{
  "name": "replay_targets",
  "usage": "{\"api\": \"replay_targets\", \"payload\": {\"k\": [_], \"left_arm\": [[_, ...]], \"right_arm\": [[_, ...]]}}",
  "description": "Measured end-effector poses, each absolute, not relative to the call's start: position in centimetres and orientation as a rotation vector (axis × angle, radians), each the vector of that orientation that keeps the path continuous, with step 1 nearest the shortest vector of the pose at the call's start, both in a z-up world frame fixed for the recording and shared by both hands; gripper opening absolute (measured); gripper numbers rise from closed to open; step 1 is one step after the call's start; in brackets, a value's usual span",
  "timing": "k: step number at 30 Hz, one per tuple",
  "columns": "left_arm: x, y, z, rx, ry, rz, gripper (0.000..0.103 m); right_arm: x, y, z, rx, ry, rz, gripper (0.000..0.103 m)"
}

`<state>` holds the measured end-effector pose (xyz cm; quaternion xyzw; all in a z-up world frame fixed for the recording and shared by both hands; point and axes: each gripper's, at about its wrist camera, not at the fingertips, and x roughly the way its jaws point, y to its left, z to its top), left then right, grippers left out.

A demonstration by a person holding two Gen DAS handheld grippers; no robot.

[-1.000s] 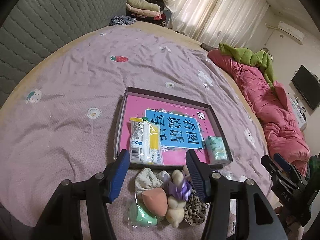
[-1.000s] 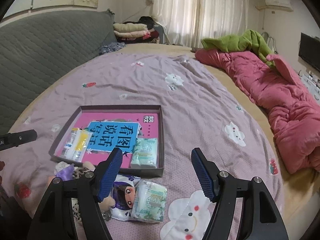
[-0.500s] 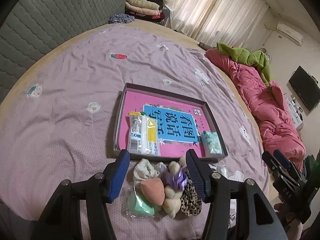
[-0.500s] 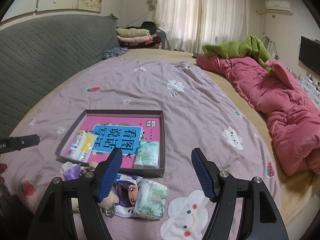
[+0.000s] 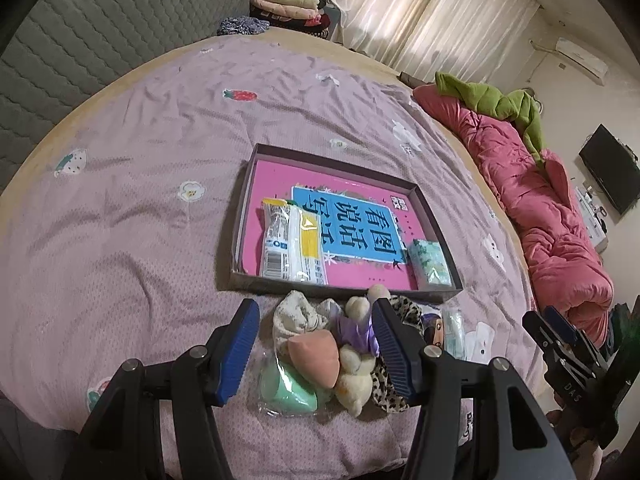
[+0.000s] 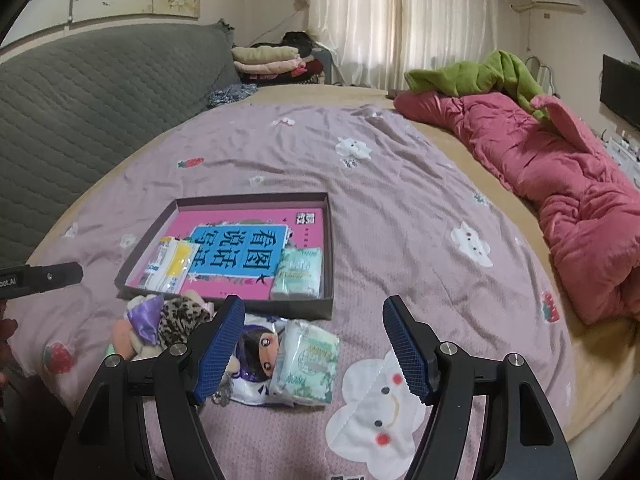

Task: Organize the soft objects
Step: 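Move right gripper to the white-green pad pack while left approaches the pink sponge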

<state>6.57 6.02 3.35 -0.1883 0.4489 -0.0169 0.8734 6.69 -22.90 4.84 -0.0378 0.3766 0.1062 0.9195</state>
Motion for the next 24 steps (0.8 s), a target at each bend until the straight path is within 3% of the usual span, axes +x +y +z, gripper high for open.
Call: {"api": "replay_targets", "payload": {"k": [24], "left_arm": [[5.2, 4.4, -0.4, -0.352, 1.042, -0.074, 0.058]], "right_arm": [[5.6, -22.0, 2.1, -0.093, 0.848, 0.259, 0.073]]}}
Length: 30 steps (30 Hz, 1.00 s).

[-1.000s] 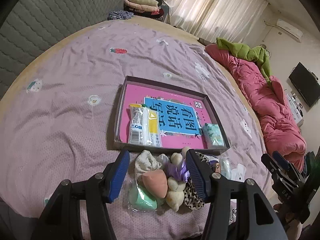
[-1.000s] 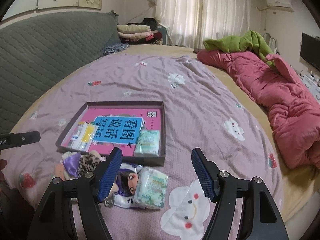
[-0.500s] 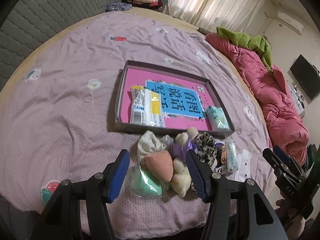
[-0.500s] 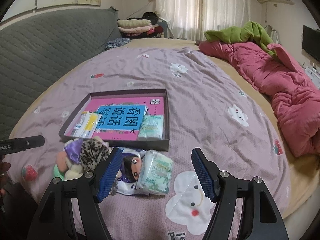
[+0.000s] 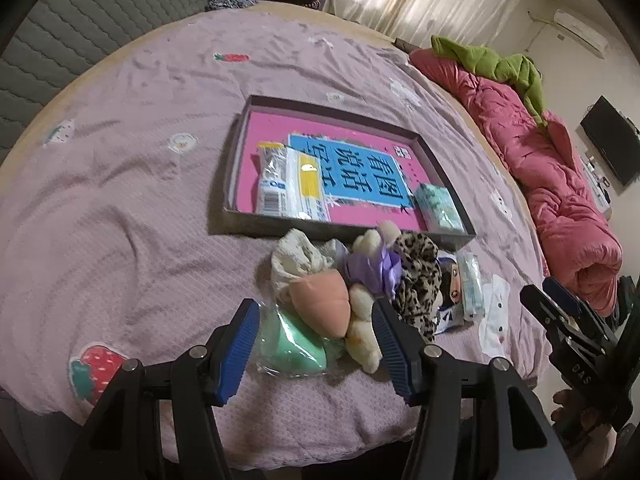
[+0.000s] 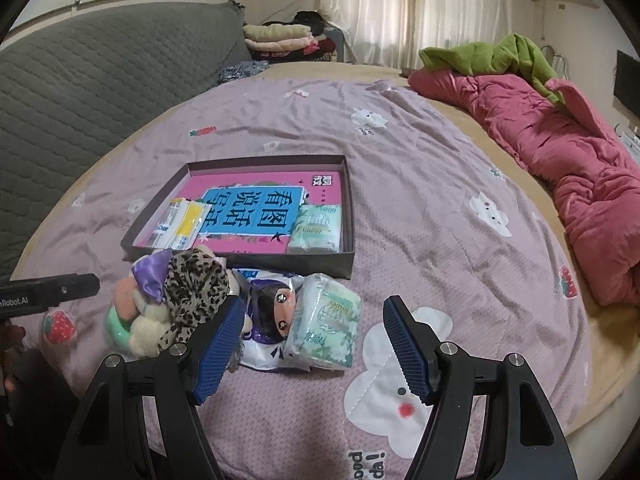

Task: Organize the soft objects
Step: 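Move right gripper to the white-green pad pack while left approaches the pink sponge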

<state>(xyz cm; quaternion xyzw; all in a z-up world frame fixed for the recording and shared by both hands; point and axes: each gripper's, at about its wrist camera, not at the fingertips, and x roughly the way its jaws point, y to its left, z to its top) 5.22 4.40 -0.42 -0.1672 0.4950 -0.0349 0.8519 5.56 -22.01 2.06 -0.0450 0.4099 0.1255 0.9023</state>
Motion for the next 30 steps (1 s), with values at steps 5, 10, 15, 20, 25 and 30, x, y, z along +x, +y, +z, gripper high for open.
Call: {"api": "replay_targets", "payload": {"k": [5, 10, 15, 20, 25, 30], "left_arm": [[5.5, 4.1, -1.3, -0.365, 1.066, -0.086, 0.058], [5.7, 3.9, -1.9, -0.358, 1.077, -0.090, 0.058], [6.3, 3.5, -2.9, -0.329, 1.095, -0.088, 0.058], [7.0, 3.6, -3.8, -0.326, 1.114, -0.074, 0.058], [7.6, 4.0, -4.4, -0.354, 1.124, -0.068, 0.058], [8.0, 4.4, -4.6, -0.383, 1.124, -0.069, 0.058]], "right_arm": [[5.8, -21.9, 1.6, -0.091, 0.862, 0.261, 0.073], [6.0, -22.0, 0.9, -0.095, 0.879, 0.254, 0.073], [6.3, -22.2, 0.4, -0.090, 0.892, 0.249, 0.073], [6.5, -22.4, 0.0, -0.089, 0.902, 0.243, 0.073], [6.9, -22.6, -0.6, -0.084, 0.915, 0.238, 0.073], [7.8, -22.6, -1.8, -0.070, 0.942, 0.233, 0.073]]}}
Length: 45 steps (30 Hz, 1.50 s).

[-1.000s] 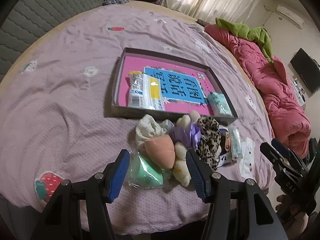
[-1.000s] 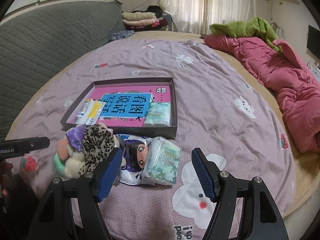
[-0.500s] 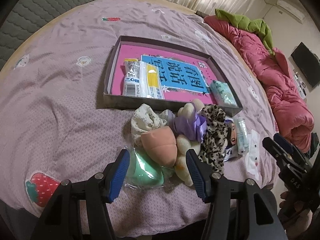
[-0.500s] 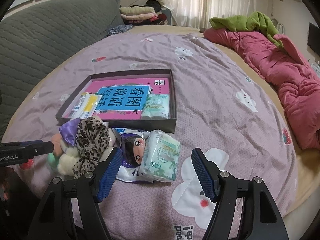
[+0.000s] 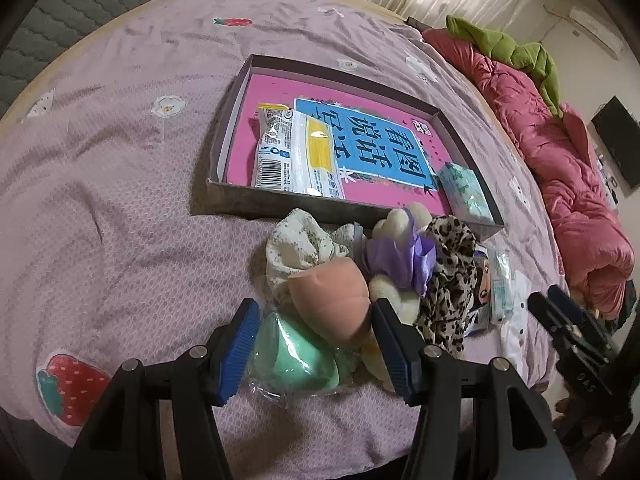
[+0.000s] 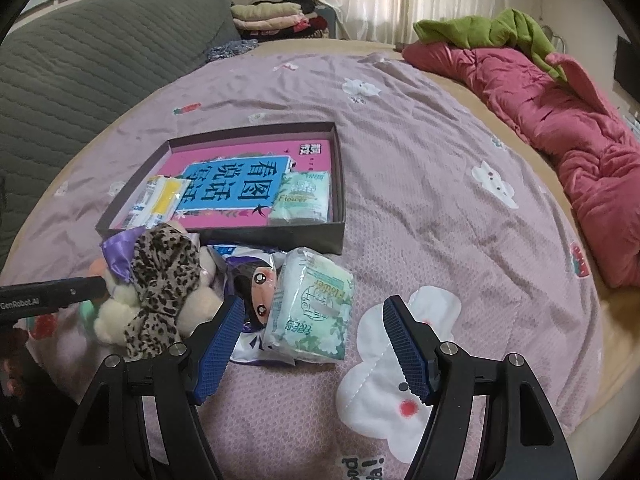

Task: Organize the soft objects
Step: 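Move right gripper to the white-green pad pack while left approaches the pink sponge, then grasp the white-green pad pack with right gripper while left closes around the pink sponge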

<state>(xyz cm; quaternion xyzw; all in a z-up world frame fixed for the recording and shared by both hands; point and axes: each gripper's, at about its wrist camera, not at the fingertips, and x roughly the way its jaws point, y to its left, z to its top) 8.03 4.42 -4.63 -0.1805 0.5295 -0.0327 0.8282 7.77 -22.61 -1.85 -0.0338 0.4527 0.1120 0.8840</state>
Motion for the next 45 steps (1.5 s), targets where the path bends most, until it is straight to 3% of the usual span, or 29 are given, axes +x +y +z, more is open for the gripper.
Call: {"api": "replay_targets", "payload": {"k": [22, 26, 45], "left_arm": [[9.3, 5.6, -5.1, -0.466, 1.116, -0.126, 0.053], [9.5, 5.3, -5.2, -0.480, 1.120, -0.137, 0.049], [9.5, 6.1, -5.0, -0.586, 1.108, -0.164, 0.040]], "right_arm": [[12.0, -23.2, -7.2, 0.075, 1.062, 0.244, 0.073], [11.9, -22.9, -7.1, 0.073, 1.055, 0.269, 0.060], [11.4, -23.0, -6.2, 0.061, 1.013, 0.267, 0.051]]}}
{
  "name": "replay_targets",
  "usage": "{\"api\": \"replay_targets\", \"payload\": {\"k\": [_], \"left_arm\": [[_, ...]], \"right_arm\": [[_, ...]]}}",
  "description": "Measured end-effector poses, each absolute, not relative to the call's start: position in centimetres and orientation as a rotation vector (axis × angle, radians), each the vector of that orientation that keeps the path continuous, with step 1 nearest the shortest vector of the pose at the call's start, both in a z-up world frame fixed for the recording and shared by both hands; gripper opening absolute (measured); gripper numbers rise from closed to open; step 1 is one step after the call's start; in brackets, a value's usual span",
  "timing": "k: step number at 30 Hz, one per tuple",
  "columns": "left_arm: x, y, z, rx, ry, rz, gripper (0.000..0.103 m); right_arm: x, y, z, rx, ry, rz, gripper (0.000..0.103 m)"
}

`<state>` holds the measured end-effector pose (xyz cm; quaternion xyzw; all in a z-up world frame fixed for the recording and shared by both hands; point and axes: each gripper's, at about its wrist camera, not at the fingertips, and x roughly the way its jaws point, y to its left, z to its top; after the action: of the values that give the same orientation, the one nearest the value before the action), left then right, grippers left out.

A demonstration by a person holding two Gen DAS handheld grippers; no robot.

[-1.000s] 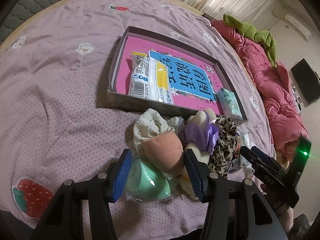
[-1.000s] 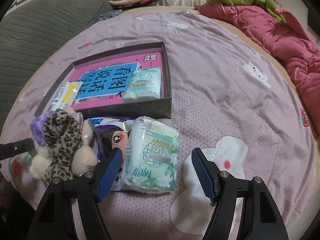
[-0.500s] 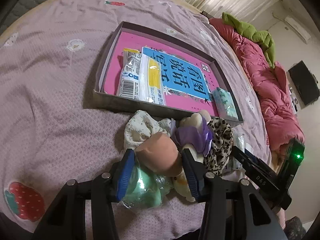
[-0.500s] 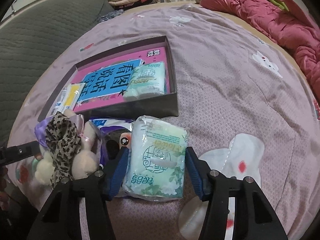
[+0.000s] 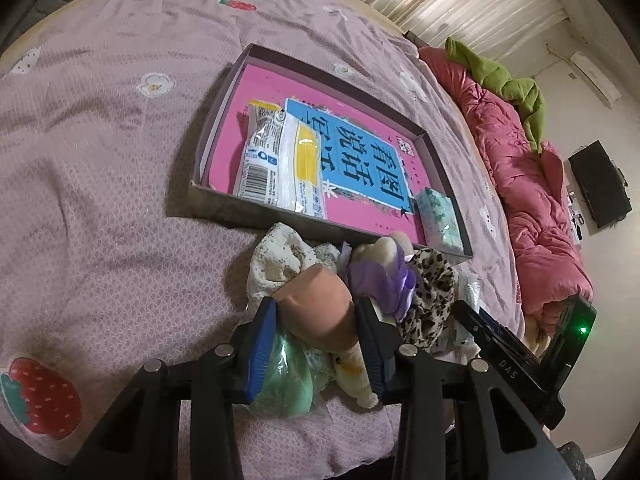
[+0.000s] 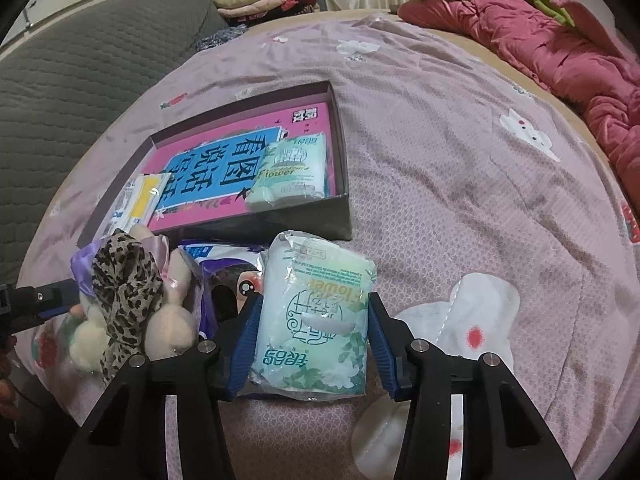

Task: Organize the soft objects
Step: 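Grasp the white-green pad pack with right gripper while left closes around the pink sponge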

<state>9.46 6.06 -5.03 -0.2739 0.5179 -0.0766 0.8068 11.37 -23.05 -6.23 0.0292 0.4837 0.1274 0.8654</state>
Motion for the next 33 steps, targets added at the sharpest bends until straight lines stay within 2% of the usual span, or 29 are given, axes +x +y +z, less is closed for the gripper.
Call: {"api": "replay_targets", "payload": {"k": [19, 33], "left_arm": [[8.1, 8.0, -1.0, -0.601, 0.990, -0.148, 0.040], [8.0, 7.8, -3.5, -0.560, 1.024, -0.115, 0.041]], "right_arm": [[10.2, -22.2, -3.0, 0.049, 0.937, 0.300, 0.051], [10.0, -22.3, -2.7, 0.053, 0.942, 0.298, 0.051]]}}
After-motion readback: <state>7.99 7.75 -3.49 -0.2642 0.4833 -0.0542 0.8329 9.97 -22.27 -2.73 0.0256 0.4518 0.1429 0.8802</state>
